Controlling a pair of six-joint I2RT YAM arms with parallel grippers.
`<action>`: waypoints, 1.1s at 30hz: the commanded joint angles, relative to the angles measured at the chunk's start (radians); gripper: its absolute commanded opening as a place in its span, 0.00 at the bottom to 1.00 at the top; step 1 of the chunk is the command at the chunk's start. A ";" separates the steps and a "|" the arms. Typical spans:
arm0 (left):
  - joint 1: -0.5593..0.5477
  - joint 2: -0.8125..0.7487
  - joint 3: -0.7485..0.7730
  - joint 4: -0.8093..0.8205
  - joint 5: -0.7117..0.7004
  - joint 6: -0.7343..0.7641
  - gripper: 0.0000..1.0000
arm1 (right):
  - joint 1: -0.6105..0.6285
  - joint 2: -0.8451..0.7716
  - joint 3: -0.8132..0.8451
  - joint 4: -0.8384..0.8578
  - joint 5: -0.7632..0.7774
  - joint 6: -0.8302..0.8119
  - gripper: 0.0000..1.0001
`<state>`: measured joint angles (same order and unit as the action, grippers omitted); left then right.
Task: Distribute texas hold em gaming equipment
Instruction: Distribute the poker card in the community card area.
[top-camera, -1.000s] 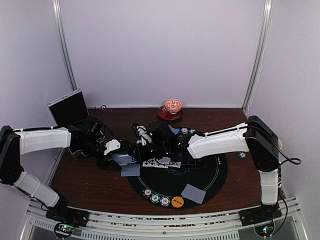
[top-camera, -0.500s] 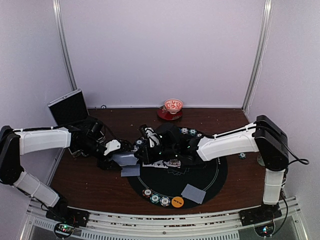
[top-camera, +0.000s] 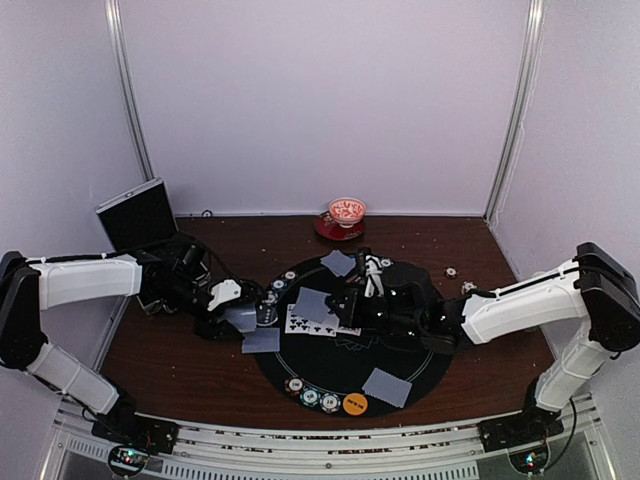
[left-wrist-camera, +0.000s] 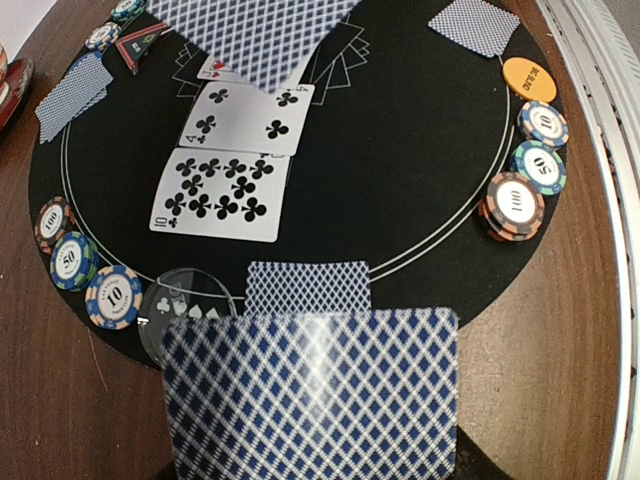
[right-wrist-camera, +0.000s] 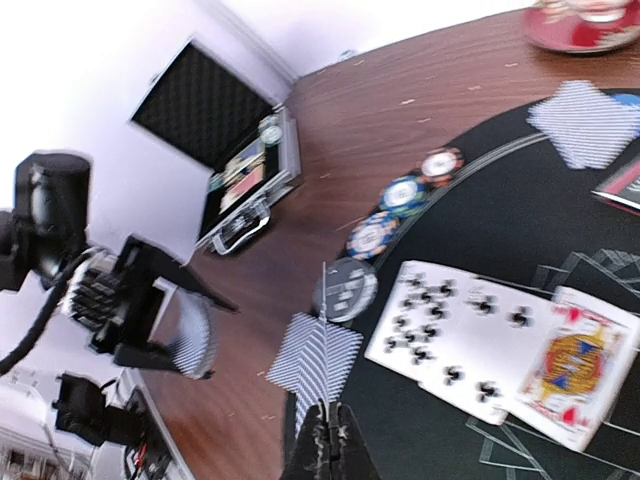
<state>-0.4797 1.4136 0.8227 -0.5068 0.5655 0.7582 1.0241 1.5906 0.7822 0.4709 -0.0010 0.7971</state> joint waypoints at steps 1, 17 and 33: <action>-0.006 -0.009 0.001 0.009 0.024 0.008 0.58 | -0.002 -0.056 -0.103 0.050 0.256 0.124 0.00; -0.005 -0.008 0.000 0.009 0.024 0.010 0.58 | 0.004 -0.035 -0.305 0.048 0.670 0.425 0.00; -0.006 -0.010 -0.002 0.010 0.024 0.011 0.58 | -0.008 0.090 -0.255 0.104 0.686 0.495 0.00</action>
<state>-0.4797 1.4136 0.8227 -0.5068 0.5655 0.7586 1.0248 1.6642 0.5102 0.5514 0.6456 1.2621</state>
